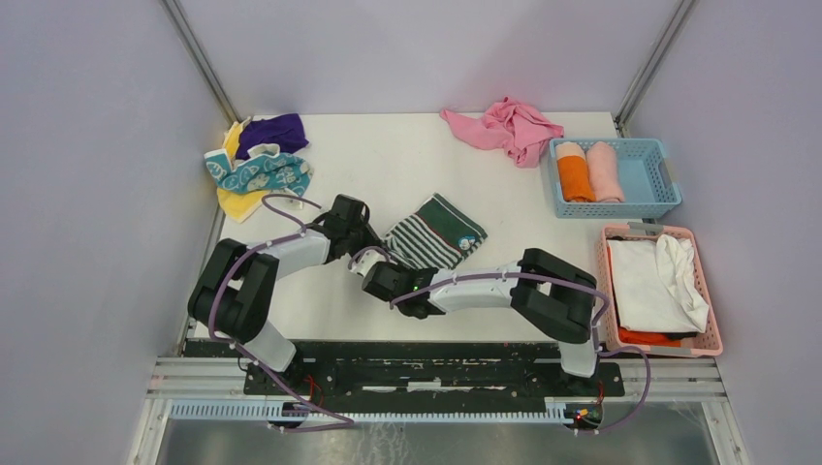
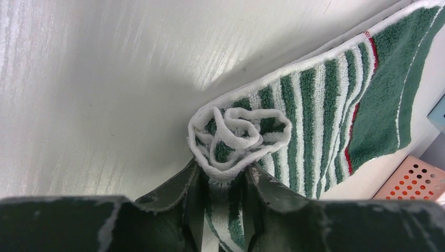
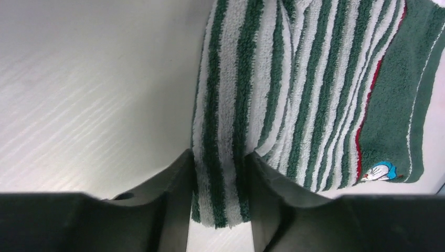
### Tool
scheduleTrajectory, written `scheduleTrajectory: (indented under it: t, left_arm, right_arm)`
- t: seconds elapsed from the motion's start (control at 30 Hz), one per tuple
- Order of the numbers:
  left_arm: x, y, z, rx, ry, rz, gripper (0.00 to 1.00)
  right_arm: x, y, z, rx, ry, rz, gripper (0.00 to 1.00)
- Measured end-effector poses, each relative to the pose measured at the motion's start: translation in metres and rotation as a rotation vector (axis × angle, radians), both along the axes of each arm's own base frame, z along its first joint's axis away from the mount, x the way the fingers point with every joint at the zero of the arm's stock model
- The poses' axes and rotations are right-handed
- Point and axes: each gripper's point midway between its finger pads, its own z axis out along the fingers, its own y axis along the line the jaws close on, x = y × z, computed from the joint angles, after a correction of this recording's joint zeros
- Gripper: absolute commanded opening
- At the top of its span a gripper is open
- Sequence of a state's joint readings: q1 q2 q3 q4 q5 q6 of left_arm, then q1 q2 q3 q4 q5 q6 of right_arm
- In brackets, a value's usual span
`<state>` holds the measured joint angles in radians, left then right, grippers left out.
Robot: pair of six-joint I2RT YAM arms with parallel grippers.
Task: Roll the towels
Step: Roll the towel at the center of the board.
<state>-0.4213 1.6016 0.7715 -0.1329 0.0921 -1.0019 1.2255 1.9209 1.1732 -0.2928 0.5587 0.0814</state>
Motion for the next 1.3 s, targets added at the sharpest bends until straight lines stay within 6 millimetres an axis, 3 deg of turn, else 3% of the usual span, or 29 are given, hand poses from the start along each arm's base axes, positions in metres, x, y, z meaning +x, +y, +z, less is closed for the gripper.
scheduleTrajectory:
  t: [0.13,0.2,0.4,0.63,0.7,0.9,1.2,1.3]
  left_arm:
    - [0.000,0.003,0.000,0.013,-0.010,0.006,0.54]
    - [-0.002,0.009,0.002,0.022,-0.022,0.013,0.59]
    - [-0.018,0.032,0.031,0.010,-0.098,0.048,0.76]
    - [-0.037,0.049,0.075,-0.045,-0.263,0.074,0.78]
    - [-0.046,0.052,0.073,-0.058,-0.276,0.071,0.78]
    - [-0.069,0.049,0.042,-0.086,-0.195,0.043,0.79]
    - [-0.062,0.036,0.013,-0.107,-0.113,0.013,0.78]
    - [-0.057,0.030,0.015,-0.132,-0.122,0.001,0.79]
  right_arm:
    - [0.009,-0.004,-0.001,0.002,0.020,-0.028,0.15]
    - [0.010,-0.004,0.000,0.025,0.053,-0.025,0.08]
    - [0.000,0.008,0.004,0.277,0.318,0.015,0.03]
    - [-0.021,0.030,0.012,0.676,0.728,0.013,0.02]
    - [-0.026,0.033,0.012,0.777,0.854,-0.008,0.01]
    - [-0.027,0.032,0.009,0.973,1.102,-0.101,0.01]
    - [-0.024,0.026,0.006,1.043,1.228,-0.166,0.04]
    - [-0.023,0.026,0.005,1.034,1.234,-0.173,0.04]
